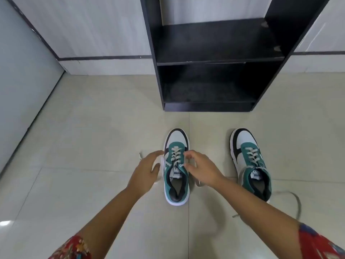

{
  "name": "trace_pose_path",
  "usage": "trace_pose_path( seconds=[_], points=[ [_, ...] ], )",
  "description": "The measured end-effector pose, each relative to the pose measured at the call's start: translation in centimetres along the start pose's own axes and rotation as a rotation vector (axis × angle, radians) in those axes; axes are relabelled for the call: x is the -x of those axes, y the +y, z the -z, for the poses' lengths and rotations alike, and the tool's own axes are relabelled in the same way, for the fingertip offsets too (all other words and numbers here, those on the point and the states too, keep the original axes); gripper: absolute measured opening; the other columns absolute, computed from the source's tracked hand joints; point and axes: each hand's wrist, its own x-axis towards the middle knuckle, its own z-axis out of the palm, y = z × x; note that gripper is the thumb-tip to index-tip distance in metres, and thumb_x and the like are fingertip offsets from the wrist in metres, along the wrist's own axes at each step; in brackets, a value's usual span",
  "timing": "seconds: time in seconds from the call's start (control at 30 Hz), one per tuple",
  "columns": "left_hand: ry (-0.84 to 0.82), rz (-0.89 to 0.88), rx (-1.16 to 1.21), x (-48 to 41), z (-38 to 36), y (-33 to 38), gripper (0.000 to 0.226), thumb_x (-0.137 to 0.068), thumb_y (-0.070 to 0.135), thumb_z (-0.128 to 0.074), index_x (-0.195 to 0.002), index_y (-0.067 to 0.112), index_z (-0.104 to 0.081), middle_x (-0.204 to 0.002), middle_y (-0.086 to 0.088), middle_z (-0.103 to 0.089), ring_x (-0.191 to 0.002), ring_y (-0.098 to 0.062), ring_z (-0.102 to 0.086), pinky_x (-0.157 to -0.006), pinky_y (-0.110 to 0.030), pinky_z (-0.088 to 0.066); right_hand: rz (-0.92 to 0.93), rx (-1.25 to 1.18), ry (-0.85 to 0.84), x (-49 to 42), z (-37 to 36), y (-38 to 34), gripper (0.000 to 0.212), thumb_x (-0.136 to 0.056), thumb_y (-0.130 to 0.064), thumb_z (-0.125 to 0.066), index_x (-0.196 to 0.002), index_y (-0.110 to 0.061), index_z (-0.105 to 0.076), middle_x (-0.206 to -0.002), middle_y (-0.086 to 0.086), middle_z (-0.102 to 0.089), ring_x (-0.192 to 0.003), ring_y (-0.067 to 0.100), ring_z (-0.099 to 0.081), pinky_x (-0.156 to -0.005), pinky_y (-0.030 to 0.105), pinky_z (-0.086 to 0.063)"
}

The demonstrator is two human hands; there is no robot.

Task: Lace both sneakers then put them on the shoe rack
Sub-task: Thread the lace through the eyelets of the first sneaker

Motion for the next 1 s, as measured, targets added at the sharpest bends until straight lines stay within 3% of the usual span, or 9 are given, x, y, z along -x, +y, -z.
trace_pose_path(
  seconds=[0.13, 0.27, 0.4, 0.5, 0.6, 0.73, 0.8, 0.9, 1.0],
  points=[
    [-0.018, -0.113, -0.286, -0.6, -1.0, -0.6, 0.046, -0.092, 0.017, -0.051, -0.135, 0.031, -0.044, -0.126, 0.011, -0.059, -0.125, -0.009, -0.047, -0.118, -0.043, -0.009, 0.062, 0.174, 0.033, 0.2, -0.3, 0.4, 0.036, -0.088, -0.026, -0.053, -0.124, -0.027, -0.052, -0.111, -0.005, -0.067, -0.104, 0.021, -0.058, -0.090, 0.035, -0.048],
    [0.060, -0.091, -0.375, -0.4, -1.3, 0.1, 0.030, -0.089, 0.018, -0.053, -0.116, 0.029, -0.057, -0.094, 0.011, -0.062, -0.103, -0.010, -0.058, -0.118, -0.048, -0.003, 0.048, 0.140, 0.010, 0.6, 0.0, 0.5, 0.033, -0.085, -0.021, -0.056, -0.118, -0.027, -0.056, -0.092, -0.008, -0.067, -0.095, 0.018, -0.061, -0.086, 0.033, -0.048],
    [0.112, -0.053, -0.274, -0.2, -0.4, 1.1, 0.019, -0.083, 0.017, -0.054, -0.094, 0.026, -0.066, -0.080, 0.009, -0.062, -0.073, -0.006, -0.058, -0.112, -0.042, -0.026, -0.014, 0.044, 0.006, 1.5, 1.2, 0.1, 0.009, -0.080, -0.027, -0.060, -0.088, -0.028, -0.065, -0.071, -0.006, -0.065, -0.062, 0.017, -0.063, -0.062, 0.029, -0.051],
    [-0.010, 0.019, -0.197, 0.1, 1.5, 1.4, 0.015, -0.078, 0.026, -0.062, -0.093, 0.030, -0.066, -0.068, 0.007, -0.061, -0.057, -0.011, -0.063, -0.072, -0.023, -0.053, -0.072, 0.048, -0.082, 2.5, 3.0, 0.3, 0.012, -0.080, -0.031, -0.066, -0.089, -0.024, -0.065, -0.061, -0.007, -0.055, -0.051, 0.009, -0.051, -0.057, 0.028, -0.043],
    [-0.059, 0.078, -0.199, 0.3, 3.3, 0.9, 0.019, -0.075, 0.027, -0.067, -0.094, 0.032, -0.066, -0.068, 0.007, -0.067, -0.060, -0.015, -0.068, -0.064, -0.026, -0.057, -0.133, 0.224, -0.142, 3.6, 5.4, 0.3, 0.017, -0.081, -0.033, -0.065, -0.096, -0.025, -0.065, -0.068, -0.009, -0.057, -0.062, 0.013, -0.057, -0.062, 0.029, -0.045],
    [0.166, 0.065, -0.483, 0.1, 4.2, 0.6, 0.019, -0.083, 0.027, -0.059, -0.101, 0.026, -0.065, -0.086, 0.005, -0.072, -0.082, -0.017, -0.067, -0.078, -0.029, -0.048, -0.101, 0.485, 0.207, 4.3, 7.9, -0.3, 0.023, -0.084, -0.031, -0.058, -0.107, -0.026, -0.061, -0.086, -0.001, -0.069, -0.082, 0.023, -0.064, -0.069, 0.034, -0.053],
    [0.096, 0.141, -0.678, -0.2, 4.0, 0.1, 0.029, -0.082, 0.033, -0.057, -0.110, 0.028, -0.060, -0.101, 0.005, -0.070, -0.094, -0.017, -0.065, -0.093, -0.034, -0.041, -0.063, 0.564, 0.302, 4.4, 8.2, -0.5, 0.029, -0.085, -0.028, -0.055, -0.114, -0.024, -0.056, -0.092, 0.002, -0.070, -0.086, 0.027, -0.065, -0.067, 0.033, -0.051],
    [-0.114, 0.205, -0.805, -0.4, 2.7, -0.8, 0.045, -0.083, 0.042, -0.055, -0.127, 0.030, -0.051, -0.128, 0.003, -0.058, -0.116, -0.020, -0.055, -0.104, -0.038, -0.031, -0.155, 0.849, 0.061, 4.2, 7.2, -0.7, 0.038, -0.085, -0.026, -0.053, -0.122, -0.021, -0.051, -0.114, 0.004, -0.063, -0.107, 0.027, -0.057, -0.079, 0.034, -0.043],
    [-0.033, 0.045, -0.450, -0.6, 1.0, -0.3, 0.042, -0.090, 0.031, -0.053, -0.131, 0.027, -0.049, -0.138, 0.004, -0.053, -0.121, -0.019, -0.053, -0.100, -0.032, -0.038, -0.085, 0.814, -0.111, 3.6, 5.2, -0.8, 0.045, -0.088, -0.033, -0.051, -0.131, -0.021, -0.047, -0.134, 0.004, -0.051, -0.126, 0.027, -0.044, -0.099, 0.037, -0.036]
  ],
)
